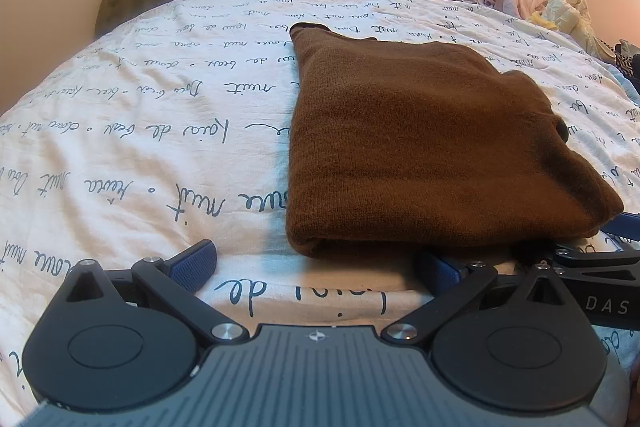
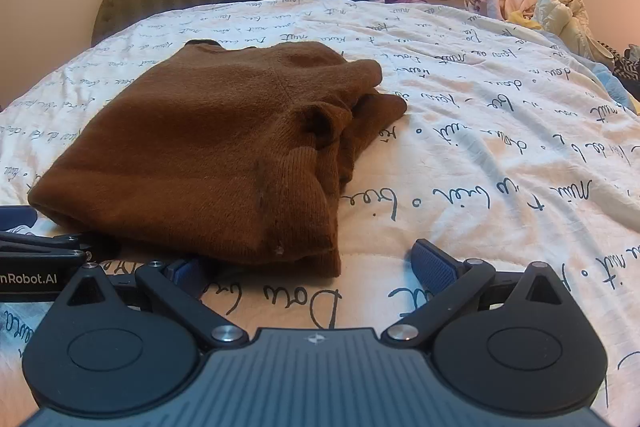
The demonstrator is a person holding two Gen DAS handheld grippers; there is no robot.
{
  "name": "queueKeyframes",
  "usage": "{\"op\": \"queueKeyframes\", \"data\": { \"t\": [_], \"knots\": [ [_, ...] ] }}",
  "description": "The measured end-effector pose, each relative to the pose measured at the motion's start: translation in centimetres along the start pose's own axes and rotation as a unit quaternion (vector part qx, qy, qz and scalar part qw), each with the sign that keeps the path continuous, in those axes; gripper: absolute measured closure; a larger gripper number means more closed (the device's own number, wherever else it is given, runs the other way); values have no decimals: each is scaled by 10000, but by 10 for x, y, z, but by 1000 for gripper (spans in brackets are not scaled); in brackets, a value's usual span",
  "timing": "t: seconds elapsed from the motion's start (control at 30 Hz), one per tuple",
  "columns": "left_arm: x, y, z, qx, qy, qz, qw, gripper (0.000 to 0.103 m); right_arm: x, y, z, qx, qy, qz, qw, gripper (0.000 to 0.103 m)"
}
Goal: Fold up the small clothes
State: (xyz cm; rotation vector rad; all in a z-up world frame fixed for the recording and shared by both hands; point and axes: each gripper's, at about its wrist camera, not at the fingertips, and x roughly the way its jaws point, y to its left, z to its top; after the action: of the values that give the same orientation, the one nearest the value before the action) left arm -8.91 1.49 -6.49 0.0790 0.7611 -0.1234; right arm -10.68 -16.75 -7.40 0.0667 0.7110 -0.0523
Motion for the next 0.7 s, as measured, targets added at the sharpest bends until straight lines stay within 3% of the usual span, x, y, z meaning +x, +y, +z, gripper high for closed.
{"op": "queueKeyframes", "data": {
  "t": [0.7],
  "knots": [
    [-1,0,0,-2,-8,2,10000,0,1,-1,1,-38,27,22,10000,0]
  ]
}}
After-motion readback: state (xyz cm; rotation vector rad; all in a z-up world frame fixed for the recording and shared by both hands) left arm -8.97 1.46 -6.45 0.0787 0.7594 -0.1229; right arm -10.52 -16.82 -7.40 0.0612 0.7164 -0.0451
